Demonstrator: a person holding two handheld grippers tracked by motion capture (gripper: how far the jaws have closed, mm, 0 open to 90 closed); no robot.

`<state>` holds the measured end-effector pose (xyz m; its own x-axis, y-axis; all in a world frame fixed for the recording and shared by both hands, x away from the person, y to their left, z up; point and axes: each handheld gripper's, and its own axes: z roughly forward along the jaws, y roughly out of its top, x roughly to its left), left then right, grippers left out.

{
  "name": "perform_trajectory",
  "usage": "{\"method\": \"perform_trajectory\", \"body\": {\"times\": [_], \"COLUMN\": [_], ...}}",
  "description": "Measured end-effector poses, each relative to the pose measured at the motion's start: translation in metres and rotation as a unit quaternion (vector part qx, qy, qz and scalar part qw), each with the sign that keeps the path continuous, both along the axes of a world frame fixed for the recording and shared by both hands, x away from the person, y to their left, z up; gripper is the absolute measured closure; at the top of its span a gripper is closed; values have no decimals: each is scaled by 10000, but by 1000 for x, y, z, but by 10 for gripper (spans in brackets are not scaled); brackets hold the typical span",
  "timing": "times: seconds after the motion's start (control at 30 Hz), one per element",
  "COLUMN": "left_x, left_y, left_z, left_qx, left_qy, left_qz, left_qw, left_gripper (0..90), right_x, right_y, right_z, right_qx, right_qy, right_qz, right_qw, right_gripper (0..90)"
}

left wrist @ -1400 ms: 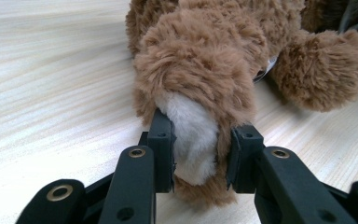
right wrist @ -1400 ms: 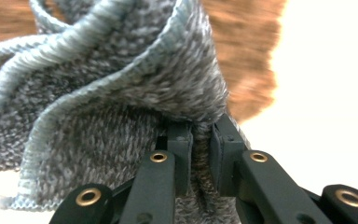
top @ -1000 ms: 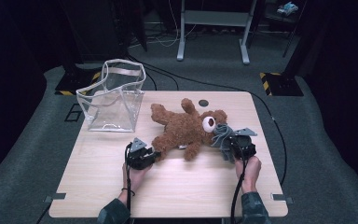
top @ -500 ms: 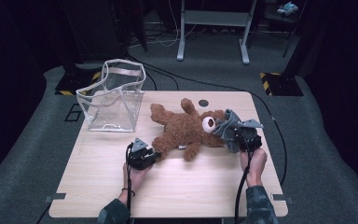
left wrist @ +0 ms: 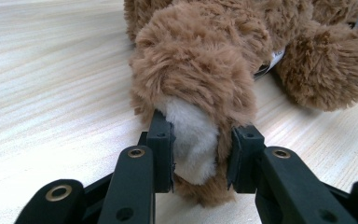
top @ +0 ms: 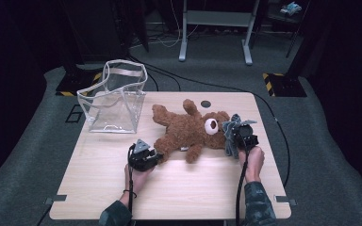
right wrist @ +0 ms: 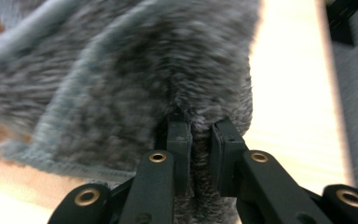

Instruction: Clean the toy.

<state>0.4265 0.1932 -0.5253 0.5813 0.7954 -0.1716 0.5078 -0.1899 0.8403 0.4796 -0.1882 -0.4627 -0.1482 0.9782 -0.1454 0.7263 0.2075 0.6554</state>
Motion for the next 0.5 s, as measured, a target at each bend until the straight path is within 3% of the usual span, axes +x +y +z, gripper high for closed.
{"method": "perform_trajectory", "body": {"times": [0.07, 0.17, 0.23, 0.3, 0.4, 0.5], "left_x": [0, 0, 0, 0, 0, 0], "left_y": [0, 0, 0, 0, 0, 0], "left_z": [0, 0, 0, 0, 0, 0], "left_qx": [-1, 6, 2, 4, -6, -5], "left_qy": [-18, -19, -17, 4, -1, 1], "left_qz": [5, -1, 9, -8, -9, -10], "left_qw": [10000, 10000, 10000, 10000, 10000, 10000], "left_gripper": [671, 669, 668, 667, 665, 662], "right_x": [-4, -2, 4, 17, 28, 27], "right_y": [-4, -2, 5, 15, 26, 24], "right_z": [16, 35, 40, 35, 18, 8], "right_qx": [85, 131, 171, 67, -109, 113], "right_qy": [-392, -883, -995, -826, -450, -253], "right_qz": [-48, 180, 314, 441, 402, 270], "right_qw": [9992, 9958, 9944, 9956, 9981, 9993], "right_gripper": [799, 793, 791, 791, 806, 818]}}
